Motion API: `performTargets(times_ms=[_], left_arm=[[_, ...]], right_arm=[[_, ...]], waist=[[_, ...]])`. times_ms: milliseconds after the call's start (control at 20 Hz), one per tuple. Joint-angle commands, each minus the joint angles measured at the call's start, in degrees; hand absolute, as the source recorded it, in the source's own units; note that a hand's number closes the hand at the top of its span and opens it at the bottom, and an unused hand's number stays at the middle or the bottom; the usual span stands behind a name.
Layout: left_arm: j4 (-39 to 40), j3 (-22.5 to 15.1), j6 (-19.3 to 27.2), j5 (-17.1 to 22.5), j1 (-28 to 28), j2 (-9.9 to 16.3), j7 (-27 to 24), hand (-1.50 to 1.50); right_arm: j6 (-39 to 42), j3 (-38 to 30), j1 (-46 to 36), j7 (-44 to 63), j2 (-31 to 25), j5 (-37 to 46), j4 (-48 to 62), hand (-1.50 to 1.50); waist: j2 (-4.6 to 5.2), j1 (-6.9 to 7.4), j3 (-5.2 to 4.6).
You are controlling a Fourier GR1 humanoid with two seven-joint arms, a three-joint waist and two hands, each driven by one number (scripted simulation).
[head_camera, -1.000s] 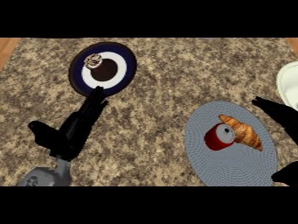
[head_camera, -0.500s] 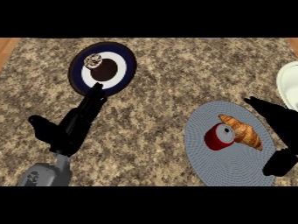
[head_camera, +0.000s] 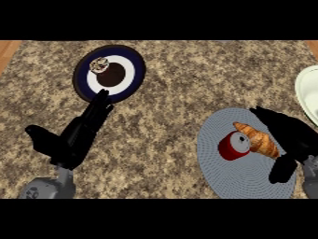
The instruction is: Pick the croissant from the placemat and place it in the bowl
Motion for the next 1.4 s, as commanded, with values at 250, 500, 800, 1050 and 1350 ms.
performTargets(times_ms=[250,500,800,1050,1350], left_arm=[[0.1,4.2,-4.3,0.7,0.1,0.2,0.7,0.00],[2.1,3.5,-3.8,-3.2,0.4,-2.5,-1.7,0.00],[-0.3,4.4,-4.1,-2.3,0.7,-3.3,2.6,0.00],[-2.7,5.1,-5.0,-3.3,1.5,-3.4,2.6,0.00],[3.5,3.8,-5.1,-6.8,0.5,-5.9,-2.2,0.00]], right_arm=[[-1.9,-1.0,5.7,-5.0,3.3,8.5,-0.6,-1.50],[-1.8,-4.6,1.5,-9.4,6.1,11.6,6.3,-1.50],[1.0,-7.5,1.8,-10.0,7.0,12.6,4.9,-1.50],[-5.3,-8.6,-0.4,-15.7,10.1,17.3,15.1,-1.50],[-13.7,-8.8,-2.6,-20.2,13.6,21.5,27.4,-1.50]], waist=[[-0.06,-0.32,-0.01],[0.00,-0.17,-0.01],[-0.04,-0.19,-0.01],[0.00,-0.03,0.00],[0.07,0.07,0.01]])
